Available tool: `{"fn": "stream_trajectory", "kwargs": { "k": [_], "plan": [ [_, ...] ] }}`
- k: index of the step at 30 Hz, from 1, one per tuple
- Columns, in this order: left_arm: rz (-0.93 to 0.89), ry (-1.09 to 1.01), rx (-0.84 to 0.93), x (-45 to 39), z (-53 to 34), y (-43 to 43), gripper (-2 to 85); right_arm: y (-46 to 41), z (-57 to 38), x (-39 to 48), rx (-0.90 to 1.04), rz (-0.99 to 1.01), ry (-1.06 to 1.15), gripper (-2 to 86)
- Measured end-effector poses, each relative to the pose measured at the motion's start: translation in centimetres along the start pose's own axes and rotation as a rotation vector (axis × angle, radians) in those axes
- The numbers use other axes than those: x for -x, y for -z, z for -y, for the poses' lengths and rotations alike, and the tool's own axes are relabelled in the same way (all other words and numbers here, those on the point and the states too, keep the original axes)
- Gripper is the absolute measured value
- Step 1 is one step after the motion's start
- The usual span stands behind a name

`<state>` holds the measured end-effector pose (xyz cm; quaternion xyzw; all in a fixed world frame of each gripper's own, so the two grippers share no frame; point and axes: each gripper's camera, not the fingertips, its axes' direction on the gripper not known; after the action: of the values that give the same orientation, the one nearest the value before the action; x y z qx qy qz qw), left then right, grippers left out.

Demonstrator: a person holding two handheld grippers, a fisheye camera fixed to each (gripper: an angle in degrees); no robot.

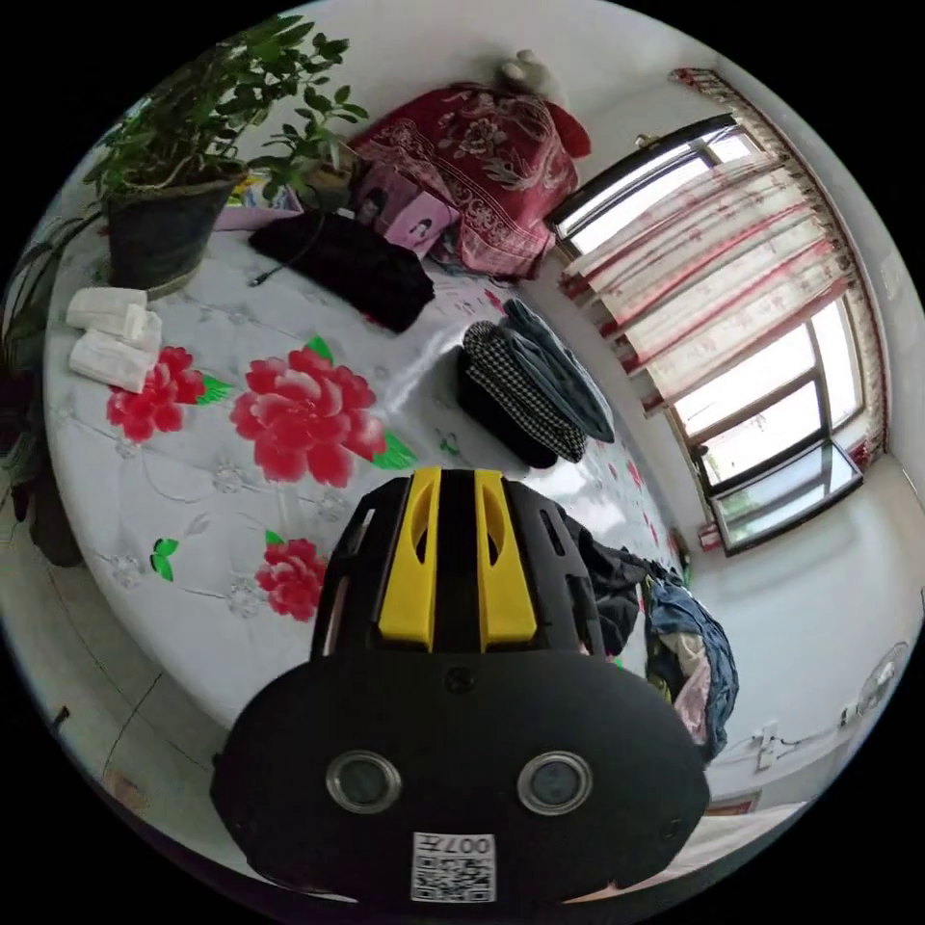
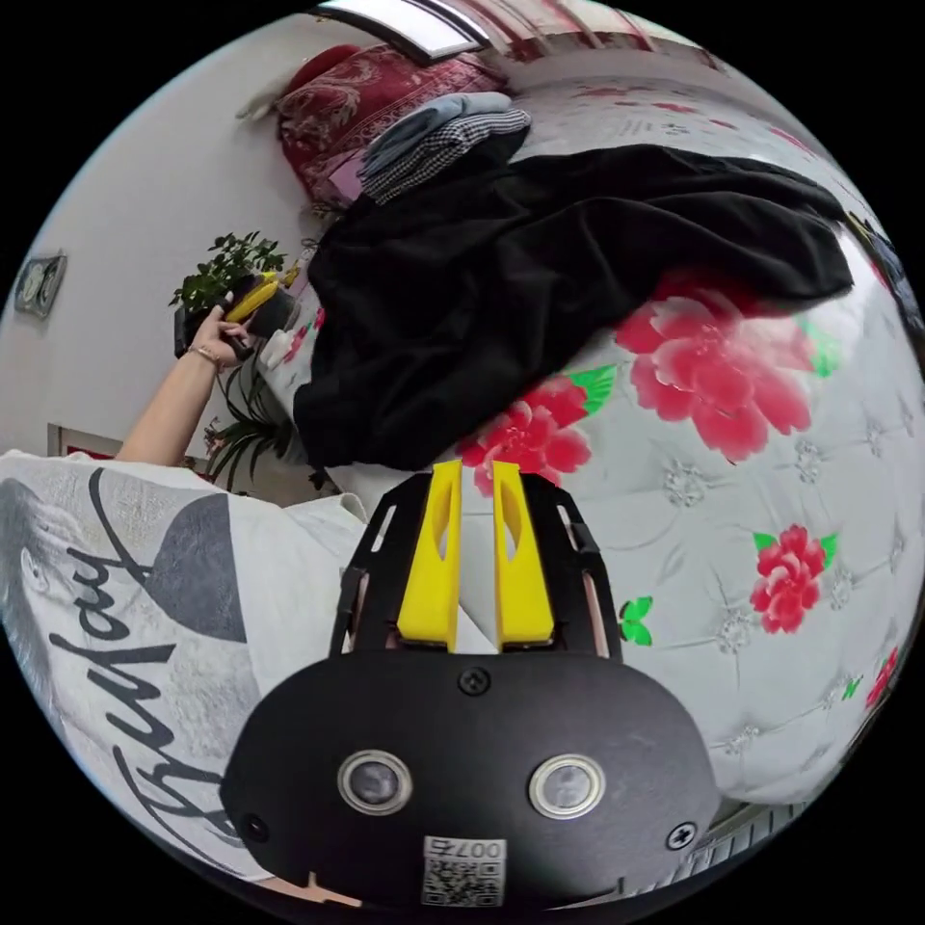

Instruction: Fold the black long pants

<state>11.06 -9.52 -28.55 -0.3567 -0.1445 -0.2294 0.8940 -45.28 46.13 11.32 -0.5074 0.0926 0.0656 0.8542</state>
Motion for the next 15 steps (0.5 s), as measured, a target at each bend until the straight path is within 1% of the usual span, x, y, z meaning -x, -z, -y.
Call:
{"fn": "stream_trajectory", "kwargs": {
  "k": [2, 3, 5, 6, 7, 9, 11, 15],
  "plan": [
    [0.058, -0.040, -0.022, -0.4, 0.8, 1.1, 7.1, 1.1, 0.8, -0.2, 0.013, -0.007, 0.033, 4.2],
    [0.056, -0.093, 0.013, -1.2, 0.5, 0.9, 7.3, 1.7, 0.8, -0.7, 0.004, -0.026, 0.023, 4.3],
    [0.048, -0.176, 0.118, -2.6, -1.3, -0.6, 7.9, 4.4, 0.5, -4.1, -0.057, -0.059, -0.082, 4.4],
    [0.048, -0.219, 0.209, -3.4, -3.2, -2.2, 8.3, 5.0, 0.5, -5.2, -0.071, -0.059, -0.119, 4.4],
    [0.048, -0.234, 0.255, -3.8, -4.4, -3.0, 8.7, 6.2, 0.4, -7.5, -0.097, -0.053, -0.197, 4.4],
    [0.049, -0.275, 0.394, -5.2, -9.0, -5.7, 10.2, 8.2, 0.6, -10.7, -0.151, -0.031, -0.303, 4.5],
    [0.058, -0.286, 0.469, -6.2, -11.7, -7.3, 11.5, 10.8, 1.5, -14.2, -0.239, -0.034, -0.404, 4.7],
    [0.067, -0.311, 0.556, -8.7, -13.6, -8.3, 13.0, 13.6, 5.0, -18.7, -0.297, -0.078, -0.487, 5.4]
  ]
}}
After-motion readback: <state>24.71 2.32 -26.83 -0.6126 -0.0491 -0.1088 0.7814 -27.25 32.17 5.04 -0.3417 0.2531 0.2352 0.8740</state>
